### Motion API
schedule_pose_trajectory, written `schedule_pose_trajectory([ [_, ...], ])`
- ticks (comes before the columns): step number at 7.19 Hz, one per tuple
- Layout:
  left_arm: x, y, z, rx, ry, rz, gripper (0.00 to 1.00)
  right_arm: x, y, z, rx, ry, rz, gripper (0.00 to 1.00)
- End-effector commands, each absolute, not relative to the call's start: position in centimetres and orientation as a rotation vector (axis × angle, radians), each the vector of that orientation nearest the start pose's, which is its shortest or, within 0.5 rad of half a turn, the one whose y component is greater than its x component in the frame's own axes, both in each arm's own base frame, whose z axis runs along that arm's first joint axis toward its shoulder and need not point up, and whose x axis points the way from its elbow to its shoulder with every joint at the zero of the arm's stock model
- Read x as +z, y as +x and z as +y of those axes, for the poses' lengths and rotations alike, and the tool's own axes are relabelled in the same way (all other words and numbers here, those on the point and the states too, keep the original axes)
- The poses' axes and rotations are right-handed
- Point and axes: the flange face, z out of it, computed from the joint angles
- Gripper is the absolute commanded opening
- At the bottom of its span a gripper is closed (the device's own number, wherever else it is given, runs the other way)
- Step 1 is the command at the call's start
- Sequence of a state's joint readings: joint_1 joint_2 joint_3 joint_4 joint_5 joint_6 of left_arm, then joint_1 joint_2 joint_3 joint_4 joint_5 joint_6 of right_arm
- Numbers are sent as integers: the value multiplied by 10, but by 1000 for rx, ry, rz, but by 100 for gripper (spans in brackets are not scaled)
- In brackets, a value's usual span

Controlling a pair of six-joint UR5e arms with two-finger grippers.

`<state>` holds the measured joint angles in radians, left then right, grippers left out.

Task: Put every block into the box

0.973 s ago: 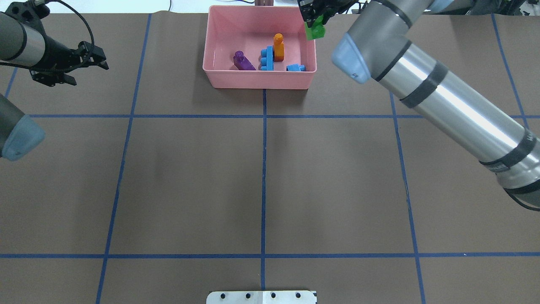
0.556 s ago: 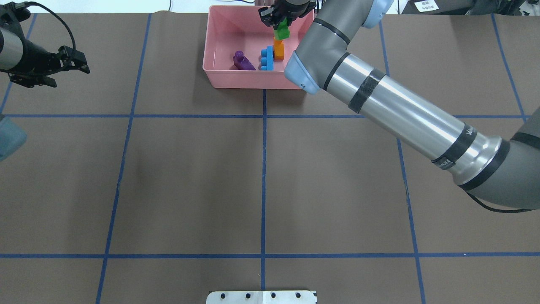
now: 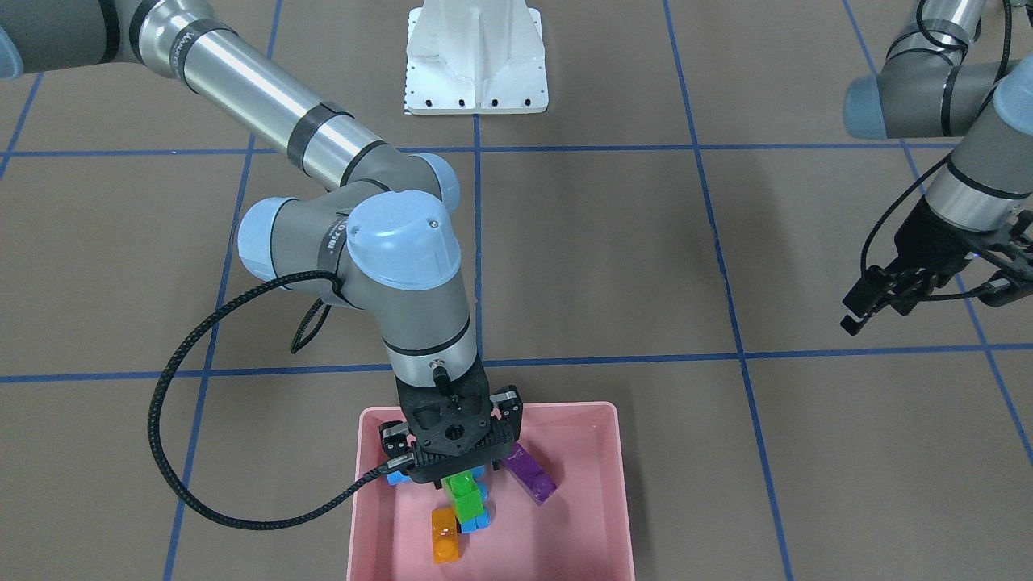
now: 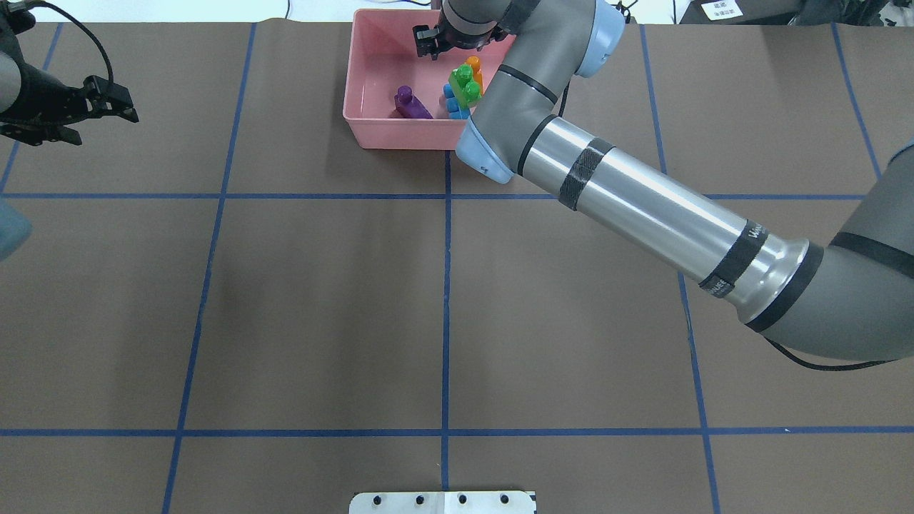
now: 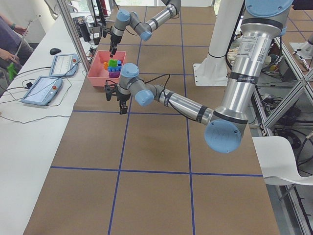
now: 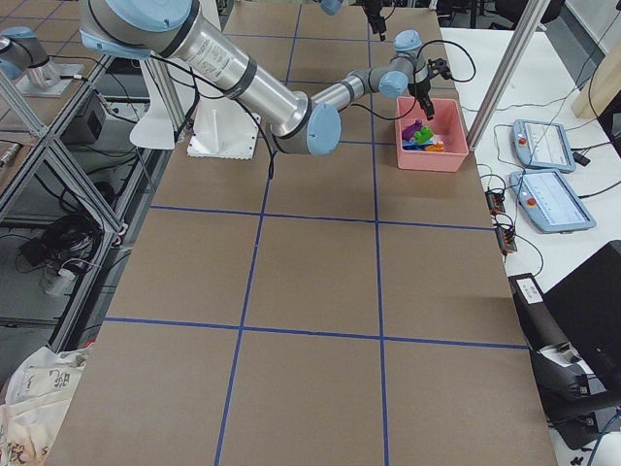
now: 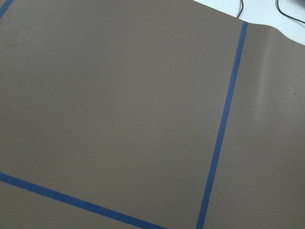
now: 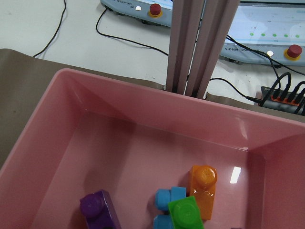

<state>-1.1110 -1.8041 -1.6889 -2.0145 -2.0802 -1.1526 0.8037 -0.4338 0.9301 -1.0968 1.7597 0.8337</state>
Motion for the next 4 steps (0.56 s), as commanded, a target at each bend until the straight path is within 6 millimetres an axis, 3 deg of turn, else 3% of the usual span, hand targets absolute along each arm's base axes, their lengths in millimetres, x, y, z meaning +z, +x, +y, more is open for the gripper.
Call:
schedule_pose_trajectory([
  [1, 452, 133, -575, -336, 191, 922, 100, 108, -476, -710, -19, 442, -843, 100],
  [3, 473, 92, -575, -272, 230, 858, 100, 97, -364, -718, 38, 225, -817, 100],
  [4, 480, 70, -577, -189, 262, 805, 100, 143, -316, -705, 7, 226, -770, 100],
])
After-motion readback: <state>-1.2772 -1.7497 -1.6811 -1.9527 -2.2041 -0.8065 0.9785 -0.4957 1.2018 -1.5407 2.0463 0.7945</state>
